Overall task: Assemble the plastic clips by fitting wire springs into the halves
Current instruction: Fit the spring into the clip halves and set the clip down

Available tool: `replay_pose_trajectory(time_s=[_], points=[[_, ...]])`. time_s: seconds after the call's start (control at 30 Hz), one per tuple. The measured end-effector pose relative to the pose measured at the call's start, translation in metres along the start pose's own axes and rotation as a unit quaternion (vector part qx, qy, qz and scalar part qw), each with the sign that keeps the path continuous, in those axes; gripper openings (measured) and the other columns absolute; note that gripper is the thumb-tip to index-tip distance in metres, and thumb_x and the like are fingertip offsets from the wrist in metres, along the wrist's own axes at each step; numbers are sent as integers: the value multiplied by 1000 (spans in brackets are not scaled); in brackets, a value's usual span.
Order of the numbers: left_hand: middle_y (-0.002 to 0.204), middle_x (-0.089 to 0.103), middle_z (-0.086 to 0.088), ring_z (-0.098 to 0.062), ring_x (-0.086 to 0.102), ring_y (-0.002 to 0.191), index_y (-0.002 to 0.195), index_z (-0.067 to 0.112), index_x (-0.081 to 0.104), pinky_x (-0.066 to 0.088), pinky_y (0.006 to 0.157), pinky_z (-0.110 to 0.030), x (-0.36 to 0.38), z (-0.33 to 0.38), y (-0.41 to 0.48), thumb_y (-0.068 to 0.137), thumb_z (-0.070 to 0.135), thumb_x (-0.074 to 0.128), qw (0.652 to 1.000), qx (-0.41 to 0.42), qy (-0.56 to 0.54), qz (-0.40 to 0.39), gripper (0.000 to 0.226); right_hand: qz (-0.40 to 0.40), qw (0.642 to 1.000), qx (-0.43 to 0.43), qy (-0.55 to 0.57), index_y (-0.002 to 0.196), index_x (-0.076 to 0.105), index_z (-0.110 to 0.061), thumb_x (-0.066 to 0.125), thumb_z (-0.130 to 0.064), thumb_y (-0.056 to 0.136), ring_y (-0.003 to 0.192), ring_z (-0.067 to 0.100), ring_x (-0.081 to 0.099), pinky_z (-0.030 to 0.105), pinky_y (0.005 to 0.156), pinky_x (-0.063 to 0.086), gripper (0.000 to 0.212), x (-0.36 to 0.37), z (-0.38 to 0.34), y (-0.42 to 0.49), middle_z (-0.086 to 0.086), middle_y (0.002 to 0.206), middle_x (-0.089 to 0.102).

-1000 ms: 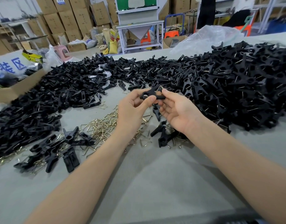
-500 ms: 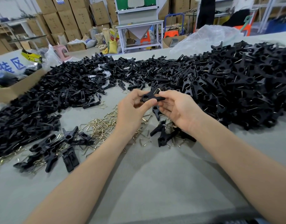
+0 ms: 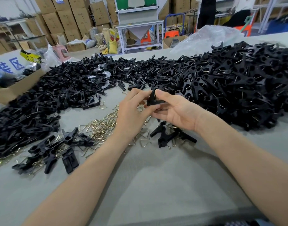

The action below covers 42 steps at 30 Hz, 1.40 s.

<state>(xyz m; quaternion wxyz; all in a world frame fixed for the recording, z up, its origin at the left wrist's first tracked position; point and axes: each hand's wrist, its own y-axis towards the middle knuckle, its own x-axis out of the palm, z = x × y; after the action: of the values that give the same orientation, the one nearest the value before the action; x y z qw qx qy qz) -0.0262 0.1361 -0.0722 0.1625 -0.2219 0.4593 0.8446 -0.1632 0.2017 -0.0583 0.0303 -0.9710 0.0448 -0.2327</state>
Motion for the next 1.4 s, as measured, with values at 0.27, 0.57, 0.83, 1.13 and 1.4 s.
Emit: replay_pose_trajectory(time_s=[0.27,0.57,0.83,1.13,1.4], points=[[88,63,-3,-22,51,87,93,4,66,42,77,-30,3,1,-3,81,19,72,999,22,27,-21,20,20,967,-91,-237,83,75,-12,75,-26,78,74,15,70,23,65,56,15,0,-2,0,4,77,72],[85,49,10,-24,49,85,84,9,59,41,72,-39,2,-7,-2,78,17,77,989,86,114,-36,20,8,946,-53,-320,86,73,-7,77,-34,74,73,25,72,28,63,58,29,-5,-11,-4,12,77,73],[103,63,-3,-20,53,97,108,9,66,44,85,-35,1,-5,-4,79,34,73,993,78,68,-49,39,5,948,-105,-300,84,78,-14,78,-26,76,66,20,68,33,71,59,14,-8,-7,-2,21,74,65],[100,65,-6,-25,57,95,107,5,67,48,82,-45,-2,-7,-6,79,38,69,991,82,86,-63,43,7,947,-83,-309,91,70,-5,73,-16,82,67,23,62,27,65,58,14,-6,-4,-2,15,69,59],[97,64,-3,-18,52,94,102,7,66,44,83,-33,1,-7,-7,83,44,62,989,97,103,-42,42,-5,956,-59,-289,80,76,-7,72,-20,83,72,13,66,20,71,55,14,-10,-5,-2,7,73,68]])
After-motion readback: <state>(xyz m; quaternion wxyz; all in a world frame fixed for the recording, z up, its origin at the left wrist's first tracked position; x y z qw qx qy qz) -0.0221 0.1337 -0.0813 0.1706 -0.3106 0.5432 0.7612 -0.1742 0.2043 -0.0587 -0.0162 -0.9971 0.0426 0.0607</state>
